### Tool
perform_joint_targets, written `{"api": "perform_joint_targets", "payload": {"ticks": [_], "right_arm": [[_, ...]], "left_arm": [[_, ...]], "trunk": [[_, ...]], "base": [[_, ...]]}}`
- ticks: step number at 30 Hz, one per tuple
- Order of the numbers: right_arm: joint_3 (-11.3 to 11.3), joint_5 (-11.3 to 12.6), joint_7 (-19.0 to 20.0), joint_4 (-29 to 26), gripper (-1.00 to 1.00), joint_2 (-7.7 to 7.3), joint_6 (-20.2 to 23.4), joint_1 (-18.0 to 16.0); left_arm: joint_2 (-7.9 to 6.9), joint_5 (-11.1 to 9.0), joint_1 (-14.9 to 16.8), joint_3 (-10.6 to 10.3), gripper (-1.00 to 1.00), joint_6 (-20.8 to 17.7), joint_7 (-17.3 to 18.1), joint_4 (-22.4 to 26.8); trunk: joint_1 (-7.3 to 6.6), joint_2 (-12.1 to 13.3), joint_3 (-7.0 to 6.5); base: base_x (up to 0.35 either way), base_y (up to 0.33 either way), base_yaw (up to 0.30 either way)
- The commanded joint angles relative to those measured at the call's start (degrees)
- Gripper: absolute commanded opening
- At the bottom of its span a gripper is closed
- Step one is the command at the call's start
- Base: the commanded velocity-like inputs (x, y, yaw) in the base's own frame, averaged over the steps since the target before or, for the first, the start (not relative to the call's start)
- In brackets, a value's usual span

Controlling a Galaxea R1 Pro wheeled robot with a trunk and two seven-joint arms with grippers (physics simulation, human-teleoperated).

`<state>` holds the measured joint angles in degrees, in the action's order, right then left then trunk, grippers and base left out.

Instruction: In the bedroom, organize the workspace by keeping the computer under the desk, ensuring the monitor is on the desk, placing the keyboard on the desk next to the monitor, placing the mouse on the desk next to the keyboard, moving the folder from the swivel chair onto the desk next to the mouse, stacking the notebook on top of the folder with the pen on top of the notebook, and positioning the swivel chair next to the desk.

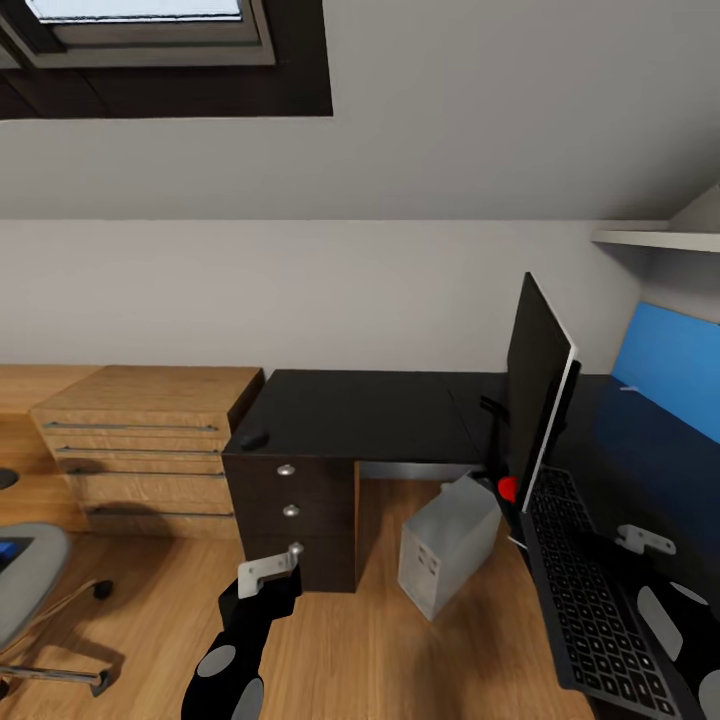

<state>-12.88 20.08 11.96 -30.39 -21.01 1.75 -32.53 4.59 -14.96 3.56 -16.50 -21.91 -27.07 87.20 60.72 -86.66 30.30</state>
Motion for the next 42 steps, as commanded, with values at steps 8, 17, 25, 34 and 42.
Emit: {"api": "perform_joint_targets", "payload": {"ticks": [8, 17, 25, 34, 42], "right_arm": [[-0.12, 0.31, 0.34, 0.96, 1.00, 0.00, 0.18, 0.01], [-0.13, 0.31, 0.34, 0.95, 1.00, 0.00, 0.18, 0.02], [-0.13, 0.31, 0.34, 0.96, 1.00, -0.07, 0.18, 0.01], [-0.13, 0.31, 0.34, 0.94, 1.00, -0.10, 0.18, 0.01], [-0.13, 0.31, 0.34, 0.94, 1.00, -0.09, 0.18, 0.01]], "left_arm": [[-0.01, -0.51, 0.04, -0.04, 1.00, -0.15, -0.48, 0.13], [-0.01, -0.51, 0.04, -0.02, 1.00, -0.15, -0.46, 0.16], [-0.01, -0.51, 0.04, -0.03, 1.00, -0.16, -0.45, 0.16], [-0.01, -0.51, 0.04, -0.02, 1.00, -0.22, -0.44, 0.16], [-0.01, -0.51, 0.04, -0.02, 1.00, -0.20, -0.51, 0.16]], "trunk": [[-0.02, -0.03, 0.07], [-0.02, -0.03, 0.07], [-0.02, -0.03, 0.07], [-0.02, -0.03, 0.07], [-0.02, -0.03, 0.07]], "base": [[-0.284, 0.000, 0.000], [-0.312, 0.000, 0.000], [-0.332, 0.000, 0.000], [-0.333, 0.000, 0.000], [-0.185, 0.000, 0.000]]}}
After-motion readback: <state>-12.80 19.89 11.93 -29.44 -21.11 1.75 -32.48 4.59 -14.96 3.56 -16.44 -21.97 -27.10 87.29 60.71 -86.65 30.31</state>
